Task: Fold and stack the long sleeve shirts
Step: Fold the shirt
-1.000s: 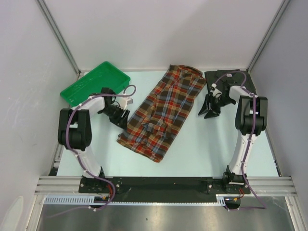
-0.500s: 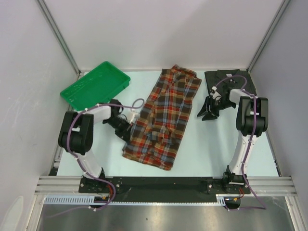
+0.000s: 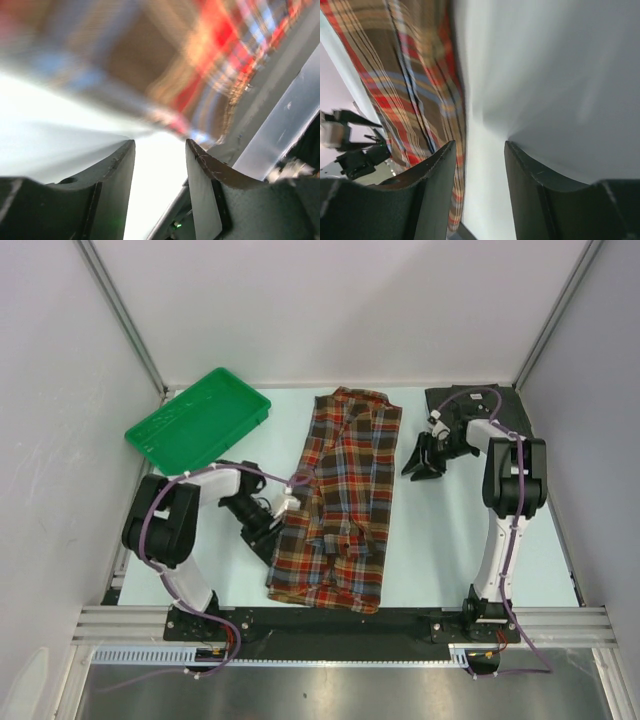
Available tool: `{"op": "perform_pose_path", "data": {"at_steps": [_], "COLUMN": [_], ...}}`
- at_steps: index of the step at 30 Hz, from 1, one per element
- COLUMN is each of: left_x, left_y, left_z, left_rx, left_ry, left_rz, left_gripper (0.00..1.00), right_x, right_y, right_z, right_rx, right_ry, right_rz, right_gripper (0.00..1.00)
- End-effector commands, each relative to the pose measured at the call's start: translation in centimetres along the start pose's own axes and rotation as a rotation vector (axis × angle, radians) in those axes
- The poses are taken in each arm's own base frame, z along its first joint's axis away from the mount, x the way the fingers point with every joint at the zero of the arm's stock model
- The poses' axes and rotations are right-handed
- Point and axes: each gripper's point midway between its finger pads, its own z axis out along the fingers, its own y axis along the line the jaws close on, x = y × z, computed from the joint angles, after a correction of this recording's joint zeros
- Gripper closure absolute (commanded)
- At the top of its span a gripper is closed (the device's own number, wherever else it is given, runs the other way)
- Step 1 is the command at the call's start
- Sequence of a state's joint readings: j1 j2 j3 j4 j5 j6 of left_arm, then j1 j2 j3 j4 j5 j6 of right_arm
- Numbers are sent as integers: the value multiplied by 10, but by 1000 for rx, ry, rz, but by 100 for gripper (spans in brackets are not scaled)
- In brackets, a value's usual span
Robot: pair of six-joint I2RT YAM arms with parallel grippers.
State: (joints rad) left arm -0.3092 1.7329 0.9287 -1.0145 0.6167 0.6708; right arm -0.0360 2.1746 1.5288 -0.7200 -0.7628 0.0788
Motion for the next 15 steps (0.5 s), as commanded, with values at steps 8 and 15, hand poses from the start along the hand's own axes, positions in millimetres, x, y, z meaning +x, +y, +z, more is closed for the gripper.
{"op": "perform_pose_path", "data": {"at_steps": [8, 15], "left_x": [-98, -109], "left_y": [74, 82], "left_z": [-79, -73], "left_rx": [-153, -163], "left_ry": [-402, -492], "left_rz": [-74, -212], "left_gripper": [45, 45], "right_x": [-56, -91], "right_y": [41, 11], "right_z": [41, 57], "right_rx": [-23, 114], "right_ry": [-65, -110], "right_rz": [-226, -259], "right_gripper": [50, 100]}}
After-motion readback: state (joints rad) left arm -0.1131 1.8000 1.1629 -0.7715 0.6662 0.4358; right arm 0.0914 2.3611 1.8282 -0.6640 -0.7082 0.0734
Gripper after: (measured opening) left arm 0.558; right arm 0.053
